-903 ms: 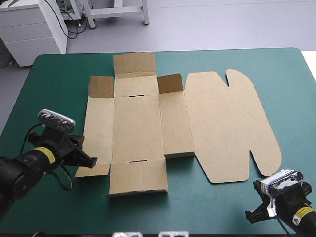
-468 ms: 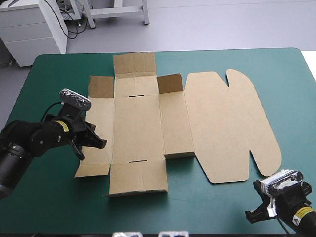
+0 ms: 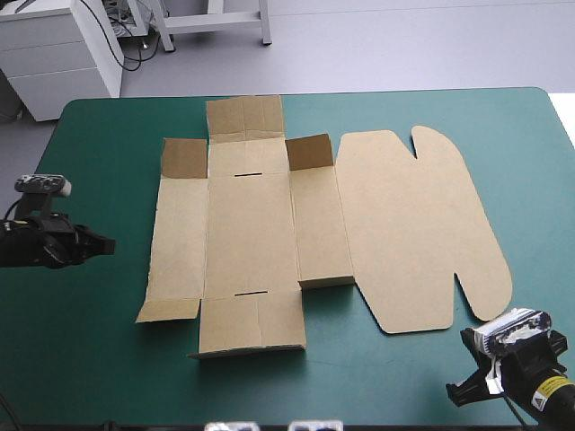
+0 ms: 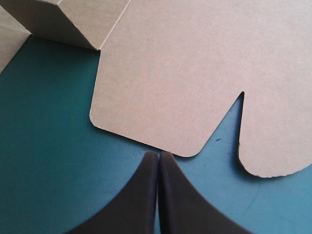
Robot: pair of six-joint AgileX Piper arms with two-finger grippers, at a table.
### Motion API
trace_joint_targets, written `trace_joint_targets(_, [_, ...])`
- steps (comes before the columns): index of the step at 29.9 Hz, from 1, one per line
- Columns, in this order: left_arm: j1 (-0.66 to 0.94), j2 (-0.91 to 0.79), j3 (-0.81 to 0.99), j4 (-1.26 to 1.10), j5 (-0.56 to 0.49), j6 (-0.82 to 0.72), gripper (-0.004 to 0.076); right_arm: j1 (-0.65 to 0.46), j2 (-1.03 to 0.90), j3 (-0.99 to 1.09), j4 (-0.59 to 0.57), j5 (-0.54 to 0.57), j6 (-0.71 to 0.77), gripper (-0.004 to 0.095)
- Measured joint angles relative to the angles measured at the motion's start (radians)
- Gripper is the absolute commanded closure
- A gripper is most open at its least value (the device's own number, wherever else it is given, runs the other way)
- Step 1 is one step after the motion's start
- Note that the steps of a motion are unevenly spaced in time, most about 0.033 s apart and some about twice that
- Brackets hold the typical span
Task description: Fold the box
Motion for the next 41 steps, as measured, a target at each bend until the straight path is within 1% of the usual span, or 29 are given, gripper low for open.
trace_joint_targets(2, [0.050, 0.003, 0.000, 0.002, 0.006, 0.017, 0.0706, 0.000, 0.000, 0.000, 0.000, 0.000, 0.000, 0.0922])
trace_joint_targets(6, [0.074, 0.004, 0.000, 0.030, 0.012, 0.036, 0.0703, 0.000, 0.000, 0.000, 0.000, 0.000, 0.000, 0.0922])
trace_joint_targets(7, [0.074, 0.004, 0.000, 0.044, 0.014, 0.036, 0.0692, 0.000, 0.000, 0.000, 0.000, 0.000, 0.000, 0.0922])
trace_joint_targets(9, [0.075, 0.004, 0.000, 0.068, 0.016, 0.036, 0.0643, 0.000, 0.000, 0.000, 0.000, 0.000, 0.000, 0.0922])
trace_joint_targets(11, [0.077, 0.007, 0.000, 0.082, 0.017, 0.035, 0.0552, 0.000, 0.000, 0.000, 0.000, 0.000, 0.000, 0.0922])
trace_joint_targets(13, [0.078, 0.015, 0.000, 0.079, 0.017, 0.035, 0.0432, 0.000, 0.000, 0.000, 0.000, 0.000, 0.000, 0.0922])
trace_joint_targets(16, [0.078, 0.039, 0.000, 0.062, 0.017, 0.027, 0.0279, 0.000, 0.000, 0.000, 0.000, 0.000, 0.000, 0.0922])
trace_joint_targets(18, [0.078, 0.058, 0.000, 0.043, 0.017, 0.012, 0.0222, 0.000, 0.000, 0.000, 0.000, 0.000, 0.000, 0.0922])
trace_joint_targets(25, [0.078, 0.155, 0.049, -0.033, 0.009, 0.000, 0.0213, 0.000, 0.000, 0.000, 0.000, 0.000, 0.000, 0.0922])
trace_joint_targets(33, [0.078, 0.273, 0.192, -0.176, -0.010, 0.136, 0.0213, 0.000, 0.000, 0.000, 0.000, 0.000, 0.000, 0.0922])
trace_joint_targets(41, [0.078, 0.399, 0.231, -0.233, -0.041, 0.207, 0.0213, 0.000, 0.000, 0.000, 0.000, 0.000, 0.000, 0.0922])
